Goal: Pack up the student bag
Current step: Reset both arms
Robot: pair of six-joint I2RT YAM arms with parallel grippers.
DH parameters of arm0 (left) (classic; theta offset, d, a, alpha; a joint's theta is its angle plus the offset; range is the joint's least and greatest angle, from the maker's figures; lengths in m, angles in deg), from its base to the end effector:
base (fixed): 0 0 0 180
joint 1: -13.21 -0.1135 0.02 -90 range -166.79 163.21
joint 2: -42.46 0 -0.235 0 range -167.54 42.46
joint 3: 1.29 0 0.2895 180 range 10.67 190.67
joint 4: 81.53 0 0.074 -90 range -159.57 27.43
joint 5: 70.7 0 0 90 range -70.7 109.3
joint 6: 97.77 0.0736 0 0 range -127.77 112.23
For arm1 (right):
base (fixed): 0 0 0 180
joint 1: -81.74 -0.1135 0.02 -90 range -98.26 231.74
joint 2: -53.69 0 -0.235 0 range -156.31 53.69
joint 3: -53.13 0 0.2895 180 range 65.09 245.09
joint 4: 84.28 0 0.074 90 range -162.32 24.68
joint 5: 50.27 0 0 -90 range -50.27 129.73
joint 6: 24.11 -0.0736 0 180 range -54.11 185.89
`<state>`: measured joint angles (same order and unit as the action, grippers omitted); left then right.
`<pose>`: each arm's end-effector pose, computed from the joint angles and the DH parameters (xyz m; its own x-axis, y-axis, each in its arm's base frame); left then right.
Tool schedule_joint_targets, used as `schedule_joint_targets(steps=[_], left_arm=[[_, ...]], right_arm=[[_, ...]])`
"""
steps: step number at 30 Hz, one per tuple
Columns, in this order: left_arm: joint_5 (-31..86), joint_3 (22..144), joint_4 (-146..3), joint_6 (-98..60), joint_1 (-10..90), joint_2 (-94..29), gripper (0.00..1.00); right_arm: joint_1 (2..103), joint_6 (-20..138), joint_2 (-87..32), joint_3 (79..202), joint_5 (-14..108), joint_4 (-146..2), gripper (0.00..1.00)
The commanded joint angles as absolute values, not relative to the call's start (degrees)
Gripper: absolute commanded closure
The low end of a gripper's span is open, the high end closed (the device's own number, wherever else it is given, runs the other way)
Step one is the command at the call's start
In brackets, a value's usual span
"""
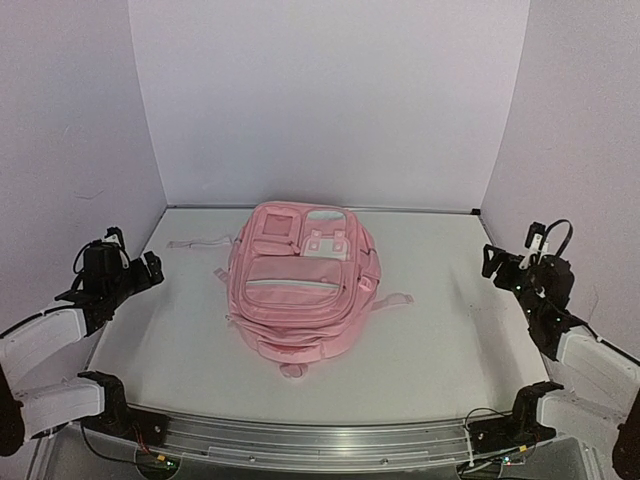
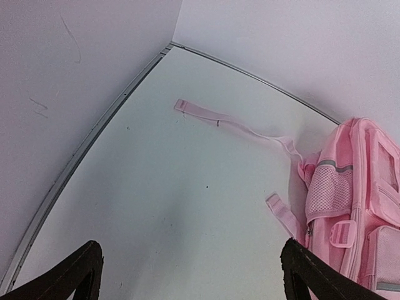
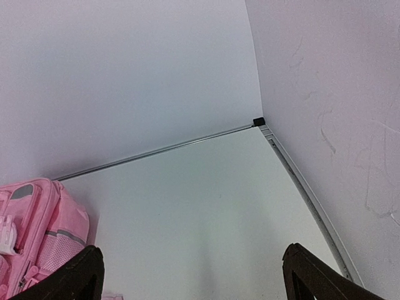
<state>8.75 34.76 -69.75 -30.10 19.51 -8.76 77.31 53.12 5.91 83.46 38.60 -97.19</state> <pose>0.2825 -0.0176 0.1546 -0.3960 -0.3321 -0.8561 -0.2214 0.9393 -0.2619 0.2846 0.0206 0.1890 -0.0897 0.2147 -0.9726 -0.0388 0.9750 0.2188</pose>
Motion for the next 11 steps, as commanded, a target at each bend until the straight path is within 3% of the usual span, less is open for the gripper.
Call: schedule_joint_targets(steps=[1, 11], left_arm=[[7.67, 33.05, -73.94, -30.97, 19.44, -6.63, 0.0], [7.53, 32.35, -74.84, -30.09, 19.43, -5.51, 0.0]], right_arm=[[77.28, 52.89, 6.27, 84.05, 36.46, -106.6, 0.02], [77.26, 53.06, 4.57, 84.55, 37.32, -106.62, 0.02]])
